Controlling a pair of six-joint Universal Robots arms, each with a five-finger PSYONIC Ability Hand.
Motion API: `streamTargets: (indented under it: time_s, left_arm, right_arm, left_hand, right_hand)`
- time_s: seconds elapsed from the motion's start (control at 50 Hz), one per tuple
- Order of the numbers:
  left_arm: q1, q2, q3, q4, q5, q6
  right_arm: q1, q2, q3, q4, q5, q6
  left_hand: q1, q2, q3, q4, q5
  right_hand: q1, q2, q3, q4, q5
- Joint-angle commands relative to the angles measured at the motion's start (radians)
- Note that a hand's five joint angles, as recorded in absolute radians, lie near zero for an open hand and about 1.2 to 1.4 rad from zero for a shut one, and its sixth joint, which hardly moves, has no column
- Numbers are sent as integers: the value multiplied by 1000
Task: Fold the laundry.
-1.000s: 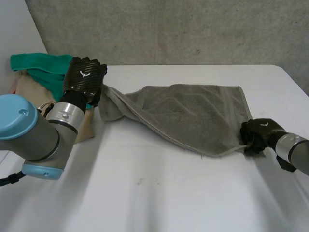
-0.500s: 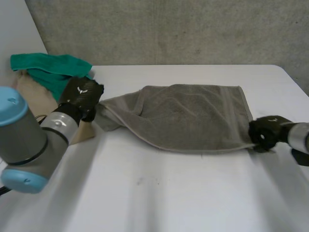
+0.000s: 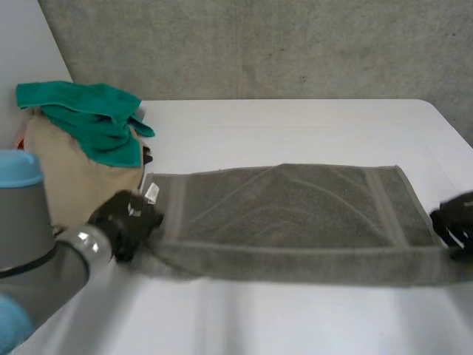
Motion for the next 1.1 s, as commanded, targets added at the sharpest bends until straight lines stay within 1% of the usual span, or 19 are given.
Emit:
streamTargets:
  time_s: [0.02,0.1,0.18,0.24,0.36,0.38,0.4,0.42,0.44,0.48,0.58,0.62,0.68,0.74,0.76,0.82,0.9,1.0,1.1]
  left_arm:
    - [-17,-237,244,288,-17,-50]
    - [-26,-360,388,347,-71,-59]
    - [-40,-481,538,364,-131,-54]
    - [-52,-560,639,368,-137,-51]
    - [-67,-679,778,411,-135,-36]
    - [-77,-698,792,428,-131,-28]
    - [-84,-703,790,437,-128,-19]
    - [-93,-704,789,451,-126,-10]
    - [-110,-701,772,477,-123,4]
    - [-123,-693,749,512,-123,18]
    - [-146,-539,591,661,-132,19]
    - [-149,-494,530,686,-132,15]
    - [-150,-387,398,695,-137,-20]
    - [-150,-287,291,692,-135,-77]
    - [-150,-287,290,692,-135,-77]
    - [-150,-204,183,692,-132,-171]
    - [-152,-154,106,690,-131,-252]
    - [-150,-141,79,689,-129,-266]
    - [-144,-143,72,689,-131,-267]
  right_arm:
    - [157,156,-156,-278,28,91]
    - [197,252,-268,-419,101,117]
    - [238,363,-393,-562,141,121]
    - [258,459,-494,-646,163,121]
    - [286,633,-658,-694,170,124]
    - [298,662,-686,-701,186,117]
    - [304,674,-693,-701,190,112]
    - [311,682,-697,-703,196,109]
    - [320,682,-692,-705,212,124]
    - [330,661,-680,-703,233,147]
    - [315,460,-519,-692,250,325]
    - [297,346,-427,-674,223,393]
    - [237,193,-288,-567,140,436]
    - [164,147,-205,-458,69,434]
    - [144,142,-183,-427,54,437]
    - [102,144,-108,-379,0,428]
    - [64,145,-26,-444,-26,414]
    - [57,194,17,-552,-26,385]
    - [61,252,8,-574,-21,353]
  left_hand:
    - [265,197,201,193,255]
    - [265,197,201,193,255]
    - [265,197,201,193,255]
    - [265,197,201,193,255]
    - [265,197,201,193,255]
    - [-60,-128,-124,-132,-70]
    - [-709,-777,-773,-781,-718]
    - [-957,-1025,-1021,-1029,-966]
    - [-704,-772,-768,-776,-714]
    - [-957,-1025,-1021,-1029,-966]
    - [-957,-1025,-1021,-1029,-966]
    - [-957,-1025,-1021,-1029,-966]
    - [-957,-1025,-1021,-1029,-966]
    - [-957,-1025,-1021,-1029,-966]
    - [-957,-1025,-1021,-1029,-966]
    - [-957,-1025,-1021,-1029,-966]
    - [-957,-1025,-1021,-1029,-966]
    - [-957,-1025,-1021,-1029,-966]
    - [-957,-1025,-1021,-1029,-966]
  right_hand:
    - [400,222,212,209,228]
    - [400,222,212,209,228]
    - [400,222,212,209,228]
    - [400,222,212,209,228]
    - [400,222,212,209,228]
    - [-20,-199,-208,-212,-192]
    - [-664,-842,-852,-855,-836]
    - [-822,-1000,-1010,-1013,-994]
    - [-822,-1000,-1010,-1013,-994]
    - [-822,-1000,-1010,-1013,-994]
    - [-822,-1000,-1010,-1013,-994]
    - [-822,-1000,-1010,-1013,-994]
    - [-822,-1000,-1010,-1013,-994]
    - [-757,-935,-945,-948,-929]
    - [-697,-876,-885,-889,-869]
    - [-582,-761,-770,-774,-754]
    - [-535,-714,-723,-727,-707]
    - [-524,-702,-712,-715,-696]
    - [-512,-690,-700,-704,-684]
